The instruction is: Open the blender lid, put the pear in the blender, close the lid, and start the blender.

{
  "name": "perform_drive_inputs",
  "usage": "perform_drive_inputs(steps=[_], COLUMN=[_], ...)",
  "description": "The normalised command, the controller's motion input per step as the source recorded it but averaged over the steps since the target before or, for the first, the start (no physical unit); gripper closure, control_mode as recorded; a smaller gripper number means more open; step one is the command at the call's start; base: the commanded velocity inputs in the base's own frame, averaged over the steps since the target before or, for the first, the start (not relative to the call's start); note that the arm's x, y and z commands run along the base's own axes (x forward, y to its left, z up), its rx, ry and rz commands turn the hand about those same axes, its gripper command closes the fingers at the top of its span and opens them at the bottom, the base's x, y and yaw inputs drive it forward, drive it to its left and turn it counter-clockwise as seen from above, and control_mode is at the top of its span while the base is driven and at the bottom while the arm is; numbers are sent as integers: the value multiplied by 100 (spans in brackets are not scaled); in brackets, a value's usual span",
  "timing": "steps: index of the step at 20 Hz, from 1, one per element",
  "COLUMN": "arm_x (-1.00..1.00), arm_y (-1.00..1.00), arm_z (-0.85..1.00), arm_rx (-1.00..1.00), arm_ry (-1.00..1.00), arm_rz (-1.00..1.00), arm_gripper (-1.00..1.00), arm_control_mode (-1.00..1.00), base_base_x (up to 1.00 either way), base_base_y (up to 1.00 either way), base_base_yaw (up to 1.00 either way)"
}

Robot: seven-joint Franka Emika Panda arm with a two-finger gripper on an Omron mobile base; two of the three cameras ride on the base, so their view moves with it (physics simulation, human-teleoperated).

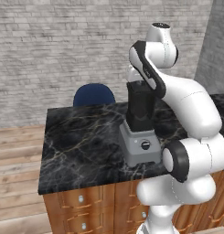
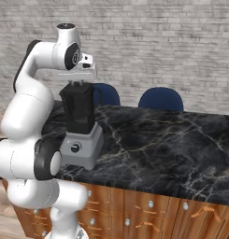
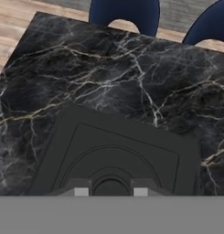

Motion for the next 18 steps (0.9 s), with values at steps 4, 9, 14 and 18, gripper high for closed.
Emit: perform_drive_inputs(steps=[4,9,14,18], arm_x=[17,15,23,21], arm_y=[0,0,0,0], arm_z=[0,-2,-13,-3], arm_rx=[0,0,0,0], arm_ry=[-8,-5,-1,-7], arm_rz=[0,0,0,2], arm_gripper=[100,100,100,100], arm_control_mode=[-100,-100,-100,-100], base_base_x=[0,0,0,0], base_base_y=[0,0,0,0], base_base_yaw=[0,0,0,0])
